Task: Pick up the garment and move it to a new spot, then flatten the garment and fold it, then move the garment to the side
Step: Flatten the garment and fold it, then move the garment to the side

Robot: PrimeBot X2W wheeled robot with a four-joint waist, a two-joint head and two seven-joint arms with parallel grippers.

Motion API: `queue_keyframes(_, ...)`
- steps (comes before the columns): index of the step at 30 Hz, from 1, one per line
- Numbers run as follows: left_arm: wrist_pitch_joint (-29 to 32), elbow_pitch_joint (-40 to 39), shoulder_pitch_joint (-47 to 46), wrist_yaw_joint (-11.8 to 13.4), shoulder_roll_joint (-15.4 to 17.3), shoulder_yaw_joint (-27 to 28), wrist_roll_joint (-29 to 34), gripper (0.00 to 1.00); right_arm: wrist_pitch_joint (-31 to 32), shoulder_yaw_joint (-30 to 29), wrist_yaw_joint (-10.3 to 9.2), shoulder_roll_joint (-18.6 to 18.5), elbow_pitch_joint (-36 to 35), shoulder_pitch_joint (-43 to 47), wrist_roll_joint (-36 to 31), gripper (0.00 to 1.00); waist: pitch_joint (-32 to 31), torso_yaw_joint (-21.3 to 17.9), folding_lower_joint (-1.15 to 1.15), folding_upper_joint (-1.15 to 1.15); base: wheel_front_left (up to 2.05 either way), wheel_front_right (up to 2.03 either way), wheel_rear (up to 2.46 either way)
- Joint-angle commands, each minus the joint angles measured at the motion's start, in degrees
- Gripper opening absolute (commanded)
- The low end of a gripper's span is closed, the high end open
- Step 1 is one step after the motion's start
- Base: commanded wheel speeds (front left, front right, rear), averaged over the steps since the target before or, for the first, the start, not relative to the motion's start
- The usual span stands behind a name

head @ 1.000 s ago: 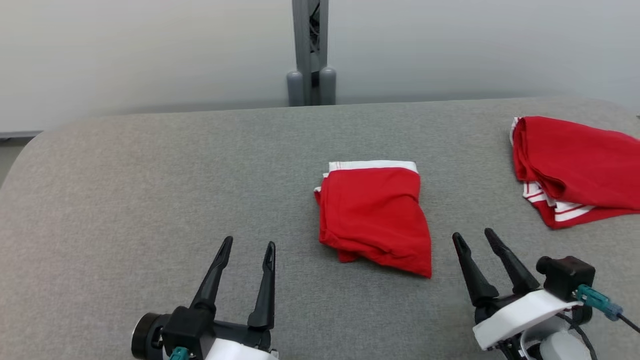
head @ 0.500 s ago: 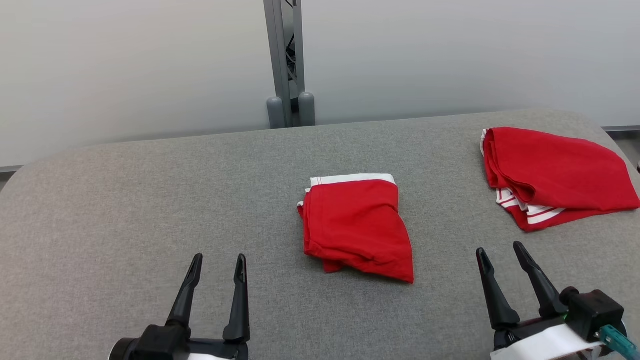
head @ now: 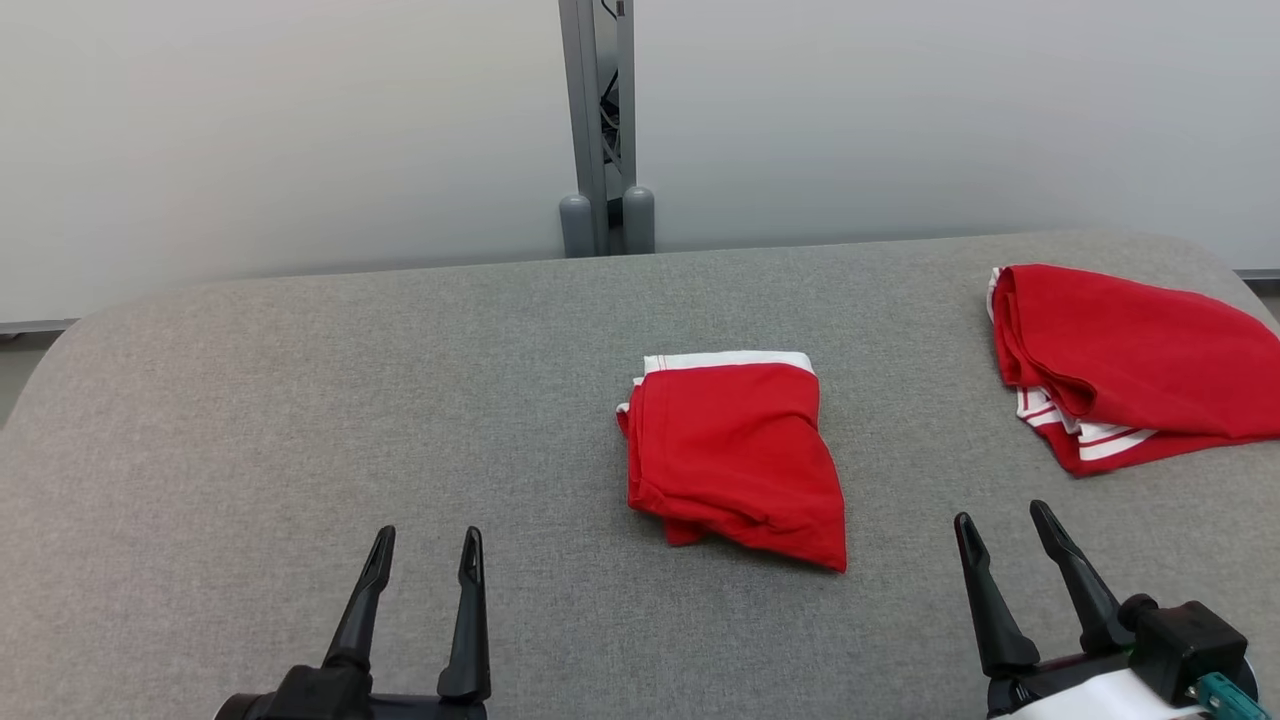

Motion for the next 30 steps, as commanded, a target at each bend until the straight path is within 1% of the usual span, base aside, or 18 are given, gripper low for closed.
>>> queue_keyframes(1,-0.2,0.1,0.5,-0.4,0.2,0.2,0.3,1.00,-0.3,-0.2,0.00,0.0,-0.3,0.3,-0.3,1.00,0.0,0.2,0.00,0.00,0.00,0.00,0.00)
queue_keyframes(16,-0.2,0.1,0.8,0.0,0.2,0.4,0.9,1.00,-0.3,-0.2,0.00,-0.1,-0.6,0.4,-2.1,1.00,-0.1,0.8,0.00,0.00,0.00,0.00,0.00)
queue_keyframes(22,-0.2,0.4,0.4,-0.2,0.2,0.5,1.2,1.00,-0.3,0.0,0.00,-0.1,-0.5,0.5,-2.3,1.00,0.1,1.0,0.00,0.00,0.00,0.00,0.00)
queue_keyframes(27,-0.2,0.6,0.1,-0.4,0.2,0.2,1.2,1.00,-0.3,0.5,0.00,0.0,0.6,0.3,-1.0,1.00,0.2,1.5,0.00,0.00,0.00,0.00,0.00)
queue_keyframes(30,-0.2,0.8,-0.2,-0.5,0.2,-0.1,1.3,1.00,-0.3,2.2,0.00,-0.5,3.2,-1.3,1.8,1.00,0.4,1.9,0.00,0.00,0.00,0.00,0.00)
